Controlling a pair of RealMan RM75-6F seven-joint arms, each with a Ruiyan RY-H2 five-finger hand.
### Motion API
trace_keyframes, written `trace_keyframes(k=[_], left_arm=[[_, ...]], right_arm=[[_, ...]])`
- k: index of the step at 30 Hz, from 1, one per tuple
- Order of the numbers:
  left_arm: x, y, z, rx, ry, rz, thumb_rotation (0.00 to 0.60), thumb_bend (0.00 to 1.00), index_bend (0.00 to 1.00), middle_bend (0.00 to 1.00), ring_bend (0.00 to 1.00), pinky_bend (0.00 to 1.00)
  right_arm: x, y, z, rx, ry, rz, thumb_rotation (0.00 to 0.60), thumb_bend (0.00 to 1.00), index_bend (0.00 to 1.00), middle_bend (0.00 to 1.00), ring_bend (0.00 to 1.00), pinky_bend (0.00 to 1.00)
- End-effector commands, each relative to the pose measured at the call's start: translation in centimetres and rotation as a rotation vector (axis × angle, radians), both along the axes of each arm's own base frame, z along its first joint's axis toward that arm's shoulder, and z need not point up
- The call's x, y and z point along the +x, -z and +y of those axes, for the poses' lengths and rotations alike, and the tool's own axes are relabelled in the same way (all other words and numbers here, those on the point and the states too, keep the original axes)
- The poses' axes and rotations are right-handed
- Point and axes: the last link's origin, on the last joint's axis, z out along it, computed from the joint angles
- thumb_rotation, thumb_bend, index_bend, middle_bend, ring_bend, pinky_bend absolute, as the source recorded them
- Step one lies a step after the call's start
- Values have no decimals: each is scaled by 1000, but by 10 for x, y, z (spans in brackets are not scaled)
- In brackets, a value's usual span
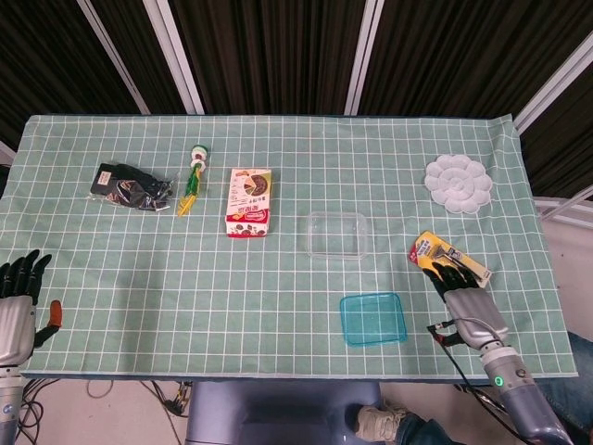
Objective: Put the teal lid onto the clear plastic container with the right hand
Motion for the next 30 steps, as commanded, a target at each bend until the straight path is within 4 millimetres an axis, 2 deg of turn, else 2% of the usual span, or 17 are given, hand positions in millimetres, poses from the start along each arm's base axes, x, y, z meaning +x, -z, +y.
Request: trace_keyframes(k=[1,12,15,30], left_arm=[[-1,0,0,-3,-4,2,600,542,83,0,0,0],[-2,0,0,-6,-17,6,600,542,79,0,0,0],[-1,1,0,-8,-12,6,600,542,78,0,0,0],[-1,1,-1,-12,-11,2,600,542,78,0,0,0]], right_arm=[[19,30,-3,80,-37,22,600,160,0,0,0,0],[37,67,-5,134,4,22,600,160,0,0,0,0],[36,76,-3,143,19,15,600,160,0,0,0,0],[39,96,-8,153,23,16,600,160,0,0,0,0]])
